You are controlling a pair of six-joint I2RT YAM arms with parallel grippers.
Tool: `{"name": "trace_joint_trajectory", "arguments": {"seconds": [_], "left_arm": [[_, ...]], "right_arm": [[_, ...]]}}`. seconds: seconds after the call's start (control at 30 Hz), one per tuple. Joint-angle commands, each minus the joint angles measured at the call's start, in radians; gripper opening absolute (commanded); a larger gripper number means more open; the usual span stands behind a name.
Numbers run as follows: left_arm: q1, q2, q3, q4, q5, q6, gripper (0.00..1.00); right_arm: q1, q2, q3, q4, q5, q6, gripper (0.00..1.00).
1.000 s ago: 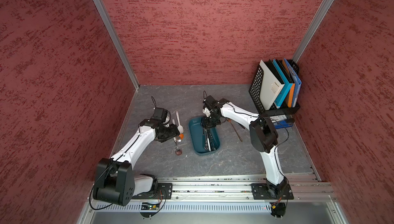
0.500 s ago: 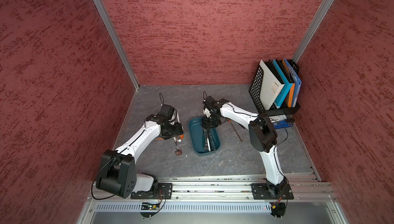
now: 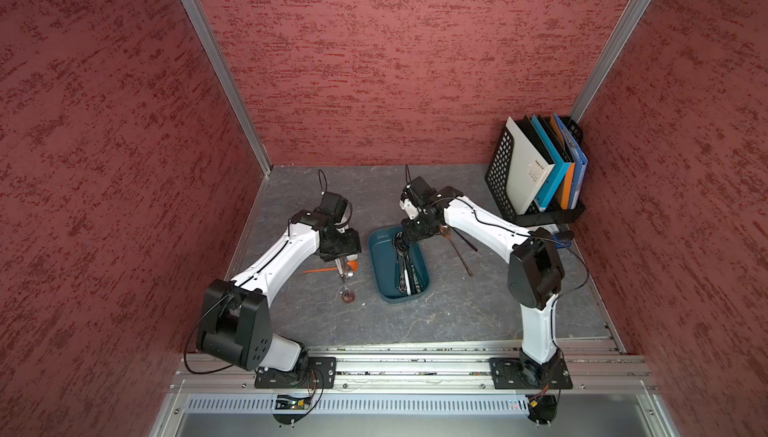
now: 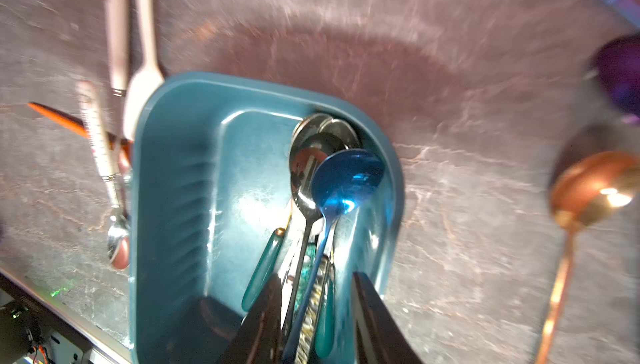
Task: Put the spoon into the storage box
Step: Place the spoon in the storage box.
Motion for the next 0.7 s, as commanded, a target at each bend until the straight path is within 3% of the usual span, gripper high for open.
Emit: {"name": "trace_joint_trajectory", "arguments": {"seconds": [0.0, 0.37, 0.67], "left_arm": [[-0.015, 0.017, 0.048, -0.031, -0.029, 0.005, 0.68], [-0.054, 0.067, 0.118, -0.070, -0.052, 0.005, 0.69], [-0.075, 0.108, 0.164, -0.094, -0.063, 0.003, 0.69]], "right_arm": [[-0.033, -0.047, -0.023, -0.025, 0.103, -0.096, 0.37], [-0.210, -0.014, -0.134, 0.010, 0.118, -0.225, 0.36], [-0.259, 0.066, -0.159, 0.055, 0.126, -0.279, 0.34]]}}
